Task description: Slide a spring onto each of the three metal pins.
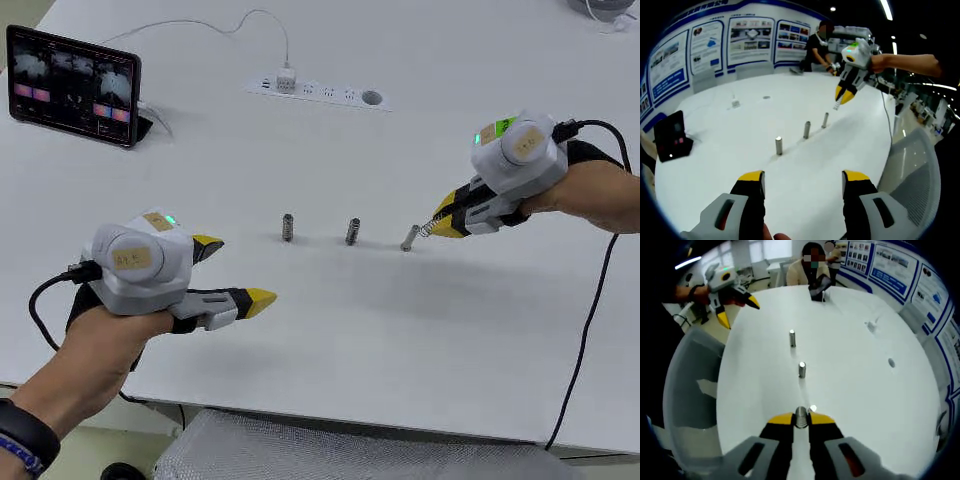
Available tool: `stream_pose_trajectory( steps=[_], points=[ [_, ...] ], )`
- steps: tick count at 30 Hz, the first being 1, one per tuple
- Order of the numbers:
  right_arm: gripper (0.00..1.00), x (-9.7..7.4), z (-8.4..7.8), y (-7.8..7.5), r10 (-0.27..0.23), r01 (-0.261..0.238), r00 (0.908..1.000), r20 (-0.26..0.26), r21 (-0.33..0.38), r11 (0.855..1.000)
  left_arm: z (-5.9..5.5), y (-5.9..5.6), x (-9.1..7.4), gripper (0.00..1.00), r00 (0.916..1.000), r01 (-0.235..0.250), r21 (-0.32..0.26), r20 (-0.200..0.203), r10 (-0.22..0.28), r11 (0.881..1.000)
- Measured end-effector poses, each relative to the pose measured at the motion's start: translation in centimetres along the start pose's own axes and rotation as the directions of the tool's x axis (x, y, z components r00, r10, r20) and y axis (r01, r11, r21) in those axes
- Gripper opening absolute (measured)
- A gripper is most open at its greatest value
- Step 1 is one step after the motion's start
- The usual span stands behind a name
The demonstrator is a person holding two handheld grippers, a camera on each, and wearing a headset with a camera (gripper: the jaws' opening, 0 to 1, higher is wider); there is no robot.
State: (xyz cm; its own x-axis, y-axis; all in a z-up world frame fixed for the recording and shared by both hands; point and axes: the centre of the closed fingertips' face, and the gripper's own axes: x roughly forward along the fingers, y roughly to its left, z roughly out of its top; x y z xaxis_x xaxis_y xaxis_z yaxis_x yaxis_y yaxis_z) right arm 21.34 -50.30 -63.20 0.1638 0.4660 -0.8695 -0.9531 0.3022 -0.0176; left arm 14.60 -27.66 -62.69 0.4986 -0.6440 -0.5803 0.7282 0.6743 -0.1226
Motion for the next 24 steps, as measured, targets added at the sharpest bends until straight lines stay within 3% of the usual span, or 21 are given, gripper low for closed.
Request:
stream_pose_trajectory(
  steps=[11,24],
  points=[
    [0.13,0.8,-0.7,-2.0,-0.002,0.002,0.9996,-0.027,0.003,1.0,-0.3,0.2,-0.1,0.67,1.0,-0.007,-0.011,0.001,0.007,1.0],
    [0.13,2.3,-0.5,-1.8,0.032,-0.032,0.9984,-0.047,-0.005,0.999,-0.5,0.6,-0.4,0.74,0.9998,-0.017,-0.023,-0.01,0.017,1.0]
  ],
)
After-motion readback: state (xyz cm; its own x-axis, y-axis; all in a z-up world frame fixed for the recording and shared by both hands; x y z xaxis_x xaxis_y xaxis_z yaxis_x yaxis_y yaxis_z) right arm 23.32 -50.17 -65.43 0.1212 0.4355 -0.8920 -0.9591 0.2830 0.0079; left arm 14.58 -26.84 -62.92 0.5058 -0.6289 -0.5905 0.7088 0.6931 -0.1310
